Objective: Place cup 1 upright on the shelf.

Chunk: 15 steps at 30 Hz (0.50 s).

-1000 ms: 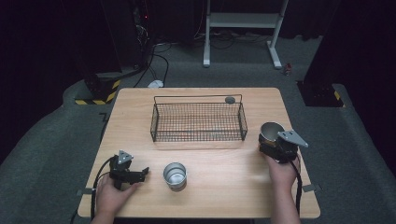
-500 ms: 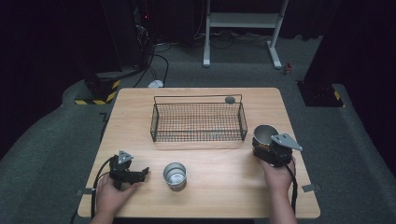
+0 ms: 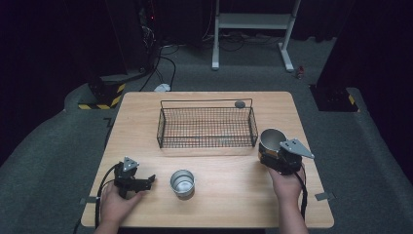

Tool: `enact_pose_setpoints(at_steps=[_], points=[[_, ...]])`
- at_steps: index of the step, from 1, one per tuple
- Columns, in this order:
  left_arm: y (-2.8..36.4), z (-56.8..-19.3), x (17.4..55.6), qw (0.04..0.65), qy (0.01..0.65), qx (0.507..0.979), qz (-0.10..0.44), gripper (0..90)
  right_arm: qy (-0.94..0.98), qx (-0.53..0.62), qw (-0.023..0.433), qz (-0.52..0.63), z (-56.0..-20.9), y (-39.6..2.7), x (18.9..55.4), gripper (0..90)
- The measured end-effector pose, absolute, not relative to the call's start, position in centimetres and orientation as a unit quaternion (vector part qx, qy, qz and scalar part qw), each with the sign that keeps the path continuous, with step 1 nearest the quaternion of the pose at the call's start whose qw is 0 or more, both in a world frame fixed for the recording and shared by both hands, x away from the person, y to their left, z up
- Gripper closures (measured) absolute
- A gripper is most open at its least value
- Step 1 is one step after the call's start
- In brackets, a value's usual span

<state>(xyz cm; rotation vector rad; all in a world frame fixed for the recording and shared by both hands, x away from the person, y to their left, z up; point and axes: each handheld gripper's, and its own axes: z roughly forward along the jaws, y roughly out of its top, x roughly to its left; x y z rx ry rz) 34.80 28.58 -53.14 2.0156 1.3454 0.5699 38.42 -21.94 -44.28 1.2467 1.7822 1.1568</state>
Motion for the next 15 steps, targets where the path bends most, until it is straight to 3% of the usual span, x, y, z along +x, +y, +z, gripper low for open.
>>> enact_pose_setpoints(at_steps=[15], points=[[28.6,-53.1,34.8,0.32,0.512,0.767,0.217,0.7,0.688,0.461,0.319,0.461,-43.8,-20.6,37.8,13.6]])
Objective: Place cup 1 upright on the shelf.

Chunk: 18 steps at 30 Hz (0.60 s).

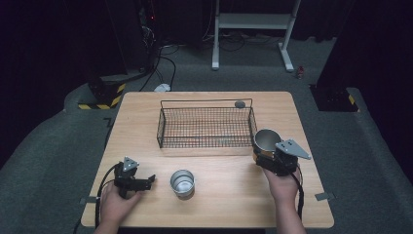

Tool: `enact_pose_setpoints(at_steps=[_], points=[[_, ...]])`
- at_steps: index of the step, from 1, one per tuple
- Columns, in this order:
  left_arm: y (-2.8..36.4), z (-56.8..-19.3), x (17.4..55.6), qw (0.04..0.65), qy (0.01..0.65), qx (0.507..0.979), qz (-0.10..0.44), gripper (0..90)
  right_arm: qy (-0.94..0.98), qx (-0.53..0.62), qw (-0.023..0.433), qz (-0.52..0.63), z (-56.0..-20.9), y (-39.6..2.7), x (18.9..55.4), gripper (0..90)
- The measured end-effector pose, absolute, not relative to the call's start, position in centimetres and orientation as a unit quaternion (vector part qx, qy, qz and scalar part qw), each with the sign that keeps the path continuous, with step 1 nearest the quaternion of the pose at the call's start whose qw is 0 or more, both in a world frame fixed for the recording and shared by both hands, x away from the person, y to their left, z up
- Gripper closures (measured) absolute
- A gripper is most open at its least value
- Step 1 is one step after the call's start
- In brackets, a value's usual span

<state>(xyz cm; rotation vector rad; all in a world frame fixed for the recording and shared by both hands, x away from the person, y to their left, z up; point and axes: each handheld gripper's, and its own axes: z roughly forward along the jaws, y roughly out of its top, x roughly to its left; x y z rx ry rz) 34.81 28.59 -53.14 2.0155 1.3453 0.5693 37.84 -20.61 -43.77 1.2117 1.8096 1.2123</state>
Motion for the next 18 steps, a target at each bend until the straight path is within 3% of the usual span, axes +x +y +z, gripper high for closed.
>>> enact_pose_setpoints(at_steps=[18], points=[[28.6,-53.1,34.8,0.319,0.511,0.768,0.216,0.7,0.707,0.434,0.305,0.468,-43.4,-17.3,37.5,13.6]])
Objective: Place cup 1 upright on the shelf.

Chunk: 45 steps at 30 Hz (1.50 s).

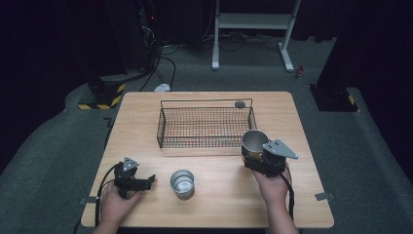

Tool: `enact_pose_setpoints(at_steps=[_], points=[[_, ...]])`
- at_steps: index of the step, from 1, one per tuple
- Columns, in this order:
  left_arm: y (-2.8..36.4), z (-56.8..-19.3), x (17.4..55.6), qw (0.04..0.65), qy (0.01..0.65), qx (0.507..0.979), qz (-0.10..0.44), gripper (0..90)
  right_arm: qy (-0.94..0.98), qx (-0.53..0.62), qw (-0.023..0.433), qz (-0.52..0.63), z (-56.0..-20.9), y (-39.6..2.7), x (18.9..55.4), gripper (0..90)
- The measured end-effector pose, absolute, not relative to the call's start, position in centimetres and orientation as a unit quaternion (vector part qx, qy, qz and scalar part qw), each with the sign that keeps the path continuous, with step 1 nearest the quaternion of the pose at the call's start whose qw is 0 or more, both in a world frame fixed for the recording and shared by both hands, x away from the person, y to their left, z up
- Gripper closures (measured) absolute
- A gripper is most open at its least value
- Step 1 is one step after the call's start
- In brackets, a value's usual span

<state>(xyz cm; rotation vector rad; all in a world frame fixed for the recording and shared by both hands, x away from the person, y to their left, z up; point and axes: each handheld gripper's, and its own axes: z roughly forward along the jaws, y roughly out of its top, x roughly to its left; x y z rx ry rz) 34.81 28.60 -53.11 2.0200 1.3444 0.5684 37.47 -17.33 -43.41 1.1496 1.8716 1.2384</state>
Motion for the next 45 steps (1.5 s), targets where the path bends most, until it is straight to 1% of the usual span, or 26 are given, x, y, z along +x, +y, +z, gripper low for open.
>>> enact_pose_setpoints(at_steps=[9,18,23,25,29,37,45], points=[[28.6,-53.1,34.8,0.319,0.511,0.769,0.215,0.5,0.709,0.439,0.308,0.458,-42.8,-15.3,38.4,13.6],[28.6,-53.1,34.9,0.32,0.511,0.769,0.214,0.4,0.688,0.456,0.312,0.471,-41.6,-14.5,39.3,13.7],[28.6,-53.1,35.0,0.32,0.509,0.769,0.215,0.4,0.689,0.452,0.342,0.451,-40.5,-13.6,39.6,13.7],[28.6,-53.1,35.0,0.32,0.509,0.77,0.215,0.4,0.689,0.453,0.339,0.454,-40.2,-13.2,39.7,13.7],[28.6,-53.1,35.0,0.32,0.509,0.77,0.215,0.4,0.695,0.44,0.347,0.45,-39.8,-12.1,39.9,13.7],[28.6,-53.1,34.7,0.318,0.519,0.763,0.218,0.5,0.699,0.427,0.342,0.461,-39.1,-10.1,40.7,13.7],[28.6,-53.1,34.7,0.318,0.52,0.762,0.218,0.7,0.698,0.419,0.338,0.472,-38.8,-9.2,41.7,13.7]])
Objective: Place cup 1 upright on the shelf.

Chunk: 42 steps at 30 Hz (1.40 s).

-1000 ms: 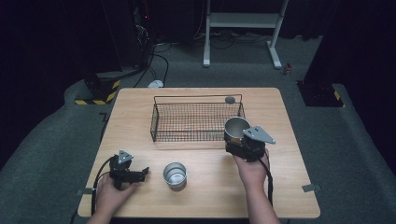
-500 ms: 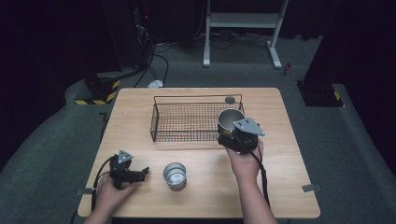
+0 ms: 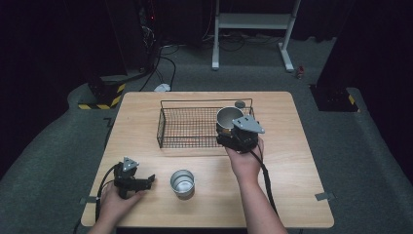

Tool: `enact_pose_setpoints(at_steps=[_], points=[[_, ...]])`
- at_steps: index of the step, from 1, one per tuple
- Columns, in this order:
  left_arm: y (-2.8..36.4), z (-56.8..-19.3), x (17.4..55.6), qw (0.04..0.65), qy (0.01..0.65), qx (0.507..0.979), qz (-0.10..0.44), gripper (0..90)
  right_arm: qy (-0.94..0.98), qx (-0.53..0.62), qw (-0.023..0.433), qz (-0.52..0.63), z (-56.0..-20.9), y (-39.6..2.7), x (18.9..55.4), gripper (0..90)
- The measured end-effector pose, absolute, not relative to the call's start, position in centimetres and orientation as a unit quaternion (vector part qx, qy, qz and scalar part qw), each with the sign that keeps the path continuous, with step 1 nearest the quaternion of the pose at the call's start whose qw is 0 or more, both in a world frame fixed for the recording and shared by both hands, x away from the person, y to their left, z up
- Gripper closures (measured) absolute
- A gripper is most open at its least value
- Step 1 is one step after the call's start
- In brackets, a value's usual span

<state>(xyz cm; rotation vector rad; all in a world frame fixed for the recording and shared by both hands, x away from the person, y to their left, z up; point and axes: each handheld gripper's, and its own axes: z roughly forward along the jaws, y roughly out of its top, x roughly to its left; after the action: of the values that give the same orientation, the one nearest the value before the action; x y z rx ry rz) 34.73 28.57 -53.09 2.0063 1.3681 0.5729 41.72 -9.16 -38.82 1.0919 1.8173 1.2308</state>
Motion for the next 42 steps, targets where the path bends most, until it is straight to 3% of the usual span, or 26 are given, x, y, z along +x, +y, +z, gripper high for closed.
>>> enact_pose_setpoints(at_steps=[42], points=[[28.6,-53.1,34.8,0.316,0.521,0.762,0.221,1.2,0.699,0.47,0.327,0.428,-40.4,-8.4,49.5,13.7]])
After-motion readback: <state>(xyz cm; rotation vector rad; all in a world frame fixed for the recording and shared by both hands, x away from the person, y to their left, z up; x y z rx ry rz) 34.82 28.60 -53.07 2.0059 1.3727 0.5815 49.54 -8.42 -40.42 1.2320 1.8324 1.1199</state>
